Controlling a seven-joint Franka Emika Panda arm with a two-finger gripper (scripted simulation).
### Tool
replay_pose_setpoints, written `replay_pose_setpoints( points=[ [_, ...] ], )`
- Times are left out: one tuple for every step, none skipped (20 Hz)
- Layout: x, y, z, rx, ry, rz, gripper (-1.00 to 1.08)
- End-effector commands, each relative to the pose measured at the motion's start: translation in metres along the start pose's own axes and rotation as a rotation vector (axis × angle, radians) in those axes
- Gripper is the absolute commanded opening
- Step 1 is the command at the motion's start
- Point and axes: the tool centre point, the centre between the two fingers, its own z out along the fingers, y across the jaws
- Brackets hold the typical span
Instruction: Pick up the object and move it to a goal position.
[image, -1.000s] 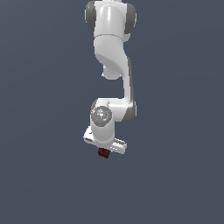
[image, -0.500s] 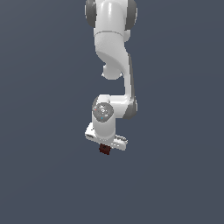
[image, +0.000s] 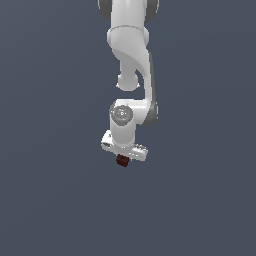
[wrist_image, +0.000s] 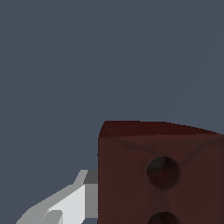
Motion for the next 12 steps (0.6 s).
replay_pose_setpoints(
  points=[
    [-0.014,0.001,-0.004,0.001,0.002,0.000,-1.00],
    [-0.021,0.001,-0.005,0.001,0.003,0.000,-1.00],
    [-0.027,0.001,-0.006,0.001,0.003,0.000,-1.00],
    [-0.033,0.001,-0.007,0.001,0.003,0.000,-1.00],
    [-0.039,0.002,-0.008,0.001,0.003,0.000,-1.00],
    [-0.046,0.002,-0.009,0.001,0.003,0.000,-1.00],
    [-0.053,0.003,-0.010,0.001,0.003,0.000,-1.00],
    [-0.059,0.003,-0.011,0.001,0.003,0.000,-1.00],
    [-0.066,0.003,-0.012,0.001,0.003,0.000,-1.00],
    [-0.073,0.004,-0.013,0.001,0.003,0.000,-1.00],
    [-0.080,0.004,-0.015,0.001,0.003,0.000,-1.00],
    [-0.087,0.004,-0.016,0.001,0.003,0.000,-1.00]
  ],
)
